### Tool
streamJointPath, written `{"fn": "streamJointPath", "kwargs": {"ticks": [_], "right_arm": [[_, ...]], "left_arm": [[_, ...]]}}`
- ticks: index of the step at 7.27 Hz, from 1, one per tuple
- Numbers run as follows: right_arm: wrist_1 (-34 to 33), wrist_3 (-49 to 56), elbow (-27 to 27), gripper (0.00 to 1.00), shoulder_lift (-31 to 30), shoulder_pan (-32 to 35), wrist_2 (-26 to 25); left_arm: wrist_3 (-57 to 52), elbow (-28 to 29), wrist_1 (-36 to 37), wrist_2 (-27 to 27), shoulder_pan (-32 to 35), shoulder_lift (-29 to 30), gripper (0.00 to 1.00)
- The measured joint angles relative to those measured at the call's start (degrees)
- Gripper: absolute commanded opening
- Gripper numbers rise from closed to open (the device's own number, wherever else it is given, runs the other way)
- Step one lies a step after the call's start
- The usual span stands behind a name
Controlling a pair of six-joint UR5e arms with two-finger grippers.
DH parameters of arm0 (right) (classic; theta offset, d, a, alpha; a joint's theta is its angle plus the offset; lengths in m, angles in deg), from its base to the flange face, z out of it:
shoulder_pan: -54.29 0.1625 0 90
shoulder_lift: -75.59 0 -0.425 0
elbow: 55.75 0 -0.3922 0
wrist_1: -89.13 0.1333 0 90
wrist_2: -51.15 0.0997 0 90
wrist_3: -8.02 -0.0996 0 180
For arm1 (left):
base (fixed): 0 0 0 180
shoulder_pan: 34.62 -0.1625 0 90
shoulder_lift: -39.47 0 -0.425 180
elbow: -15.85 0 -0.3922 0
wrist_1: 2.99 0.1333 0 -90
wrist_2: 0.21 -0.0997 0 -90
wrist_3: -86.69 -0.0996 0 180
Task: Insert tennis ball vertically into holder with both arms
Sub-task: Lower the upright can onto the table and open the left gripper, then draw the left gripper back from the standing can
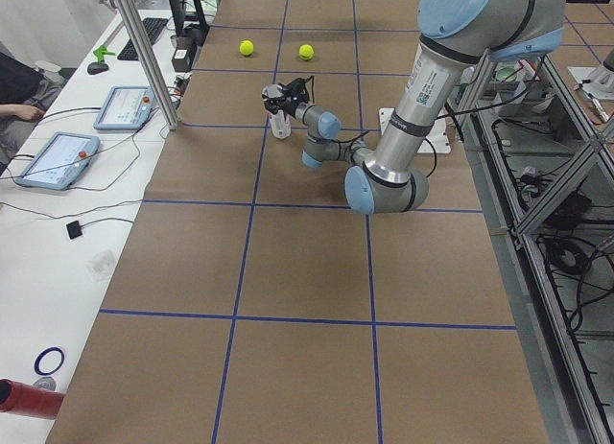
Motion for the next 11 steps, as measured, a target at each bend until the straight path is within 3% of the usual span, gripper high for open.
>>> {"fn": "streamJointPath", "kwargs": {"ticks": [3, 6, 8, 11], "right_arm": [[0.0, 0.0, 0.0, 0.99, 0.1, 0.0, 0.0], [0.0, 0.1, 0.1, 0.99, 0.2, 0.0, 0.0], [0.1, 0.1, 0.1, 0.99, 0.2, 0.0, 0.0], [0.0, 0.0, 1.6, 0.99, -0.1, 0.0, 0.0]], "left_arm": [[0.2, -0.8, 0.0, 0.0, 0.0, -0.3, 1.00], [0.4, -6.5, 1.9, 0.3, 0.3, -0.5, 1.00], [0.3, -15.7, 11.0, 0.6, 0.9, -3.6, 1.00], [0.4, -34.1, 28.6, 0.7, 2.7, -13.8, 1.00]]}}
